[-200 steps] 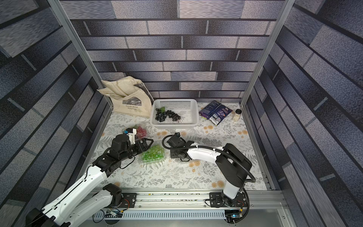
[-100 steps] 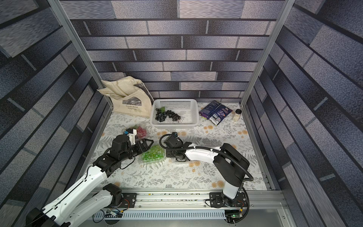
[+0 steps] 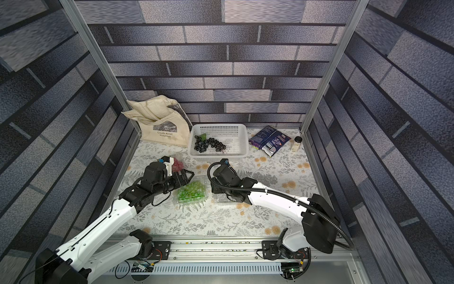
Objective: Pack grapes into containers
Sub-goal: Move the packing box to the center of the board.
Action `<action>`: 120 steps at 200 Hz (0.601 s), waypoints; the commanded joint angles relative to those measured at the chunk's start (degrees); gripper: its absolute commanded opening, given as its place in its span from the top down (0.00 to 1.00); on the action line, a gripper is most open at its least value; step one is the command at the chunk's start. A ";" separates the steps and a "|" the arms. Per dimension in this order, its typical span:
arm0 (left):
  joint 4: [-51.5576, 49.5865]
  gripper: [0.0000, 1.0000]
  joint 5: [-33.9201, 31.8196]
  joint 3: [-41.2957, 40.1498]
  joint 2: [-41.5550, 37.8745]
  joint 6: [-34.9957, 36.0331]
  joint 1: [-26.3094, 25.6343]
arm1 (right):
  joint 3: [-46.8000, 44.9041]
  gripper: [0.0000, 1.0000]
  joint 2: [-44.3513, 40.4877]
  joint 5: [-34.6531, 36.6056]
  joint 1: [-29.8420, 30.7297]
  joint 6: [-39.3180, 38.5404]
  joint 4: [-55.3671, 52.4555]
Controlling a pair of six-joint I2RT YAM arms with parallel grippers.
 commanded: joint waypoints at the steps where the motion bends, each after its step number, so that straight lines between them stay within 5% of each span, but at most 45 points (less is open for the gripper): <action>1: -4.27 0.07 -3.12 7.63 5.30 4.71 0.49 | 3.56 0.42 -0.95 -2.14 -4.39 -7.48 -1.44; 48: -6.48 0.06 -1.26 18.96 16.99 4.55 4.86 | 17.15 0.52 10.63 -7.36 -12.57 -20.89 2.97; 69: -4.26 0.06 2.08 18.47 18.33 1.38 9.09 | 25.46 0.60 19.42 -9.44 -14.01 -25.13 3.94; 120: -3.34 0.06 5.14 17.74 18.56 0.72 14.77 | 41.96 0.60 36.55 -12.70 -16.33 -29.07 6.29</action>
